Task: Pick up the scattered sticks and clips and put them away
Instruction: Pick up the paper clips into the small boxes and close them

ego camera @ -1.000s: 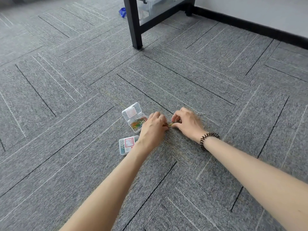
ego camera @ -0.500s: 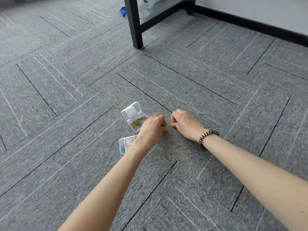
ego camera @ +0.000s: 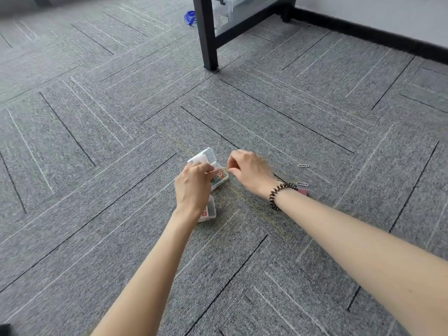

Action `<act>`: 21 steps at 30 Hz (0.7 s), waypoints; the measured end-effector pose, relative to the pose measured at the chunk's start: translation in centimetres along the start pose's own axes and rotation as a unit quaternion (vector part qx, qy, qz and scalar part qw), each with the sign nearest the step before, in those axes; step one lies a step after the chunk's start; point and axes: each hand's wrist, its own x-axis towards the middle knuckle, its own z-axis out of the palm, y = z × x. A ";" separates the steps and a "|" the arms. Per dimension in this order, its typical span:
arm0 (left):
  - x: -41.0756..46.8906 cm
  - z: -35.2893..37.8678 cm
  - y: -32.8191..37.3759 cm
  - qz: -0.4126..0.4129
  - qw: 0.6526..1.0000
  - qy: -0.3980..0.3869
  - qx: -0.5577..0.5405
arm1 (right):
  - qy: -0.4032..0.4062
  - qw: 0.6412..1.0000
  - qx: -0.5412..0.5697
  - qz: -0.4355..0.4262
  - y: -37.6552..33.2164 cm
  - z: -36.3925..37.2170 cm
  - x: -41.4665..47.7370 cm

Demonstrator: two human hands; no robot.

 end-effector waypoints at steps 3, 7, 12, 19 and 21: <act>-0.7 -0.1 0.1 0.010 1.000 0.017 0.007 | -0.017 1.000 0.005 -0.017 -0.6 0.5 0.4; -1.5 0.2 0.5 0.039 0.999 0.017 -0.005 | -0.024 0.999 -0.013 -0.030 0.6 0.2 -0.5; -1.8 1.0 1.8 0.086 0.996 -0.017 -0.013 | -0.017 0.997 -0.076 0.011 4.5 -1.3 -2.9; -2.0 2.1 4.0 0.120 0.991 -0.050 -0.023 | -0.035 0.992 -0.040 0.114 7.5 -2.9 -5.4; -1.9 2.6 5.0 0.130 0.988 -0.077 -0.028 | -0.034 0.991 -0.017 0.129 7.6 -2.9 -5.4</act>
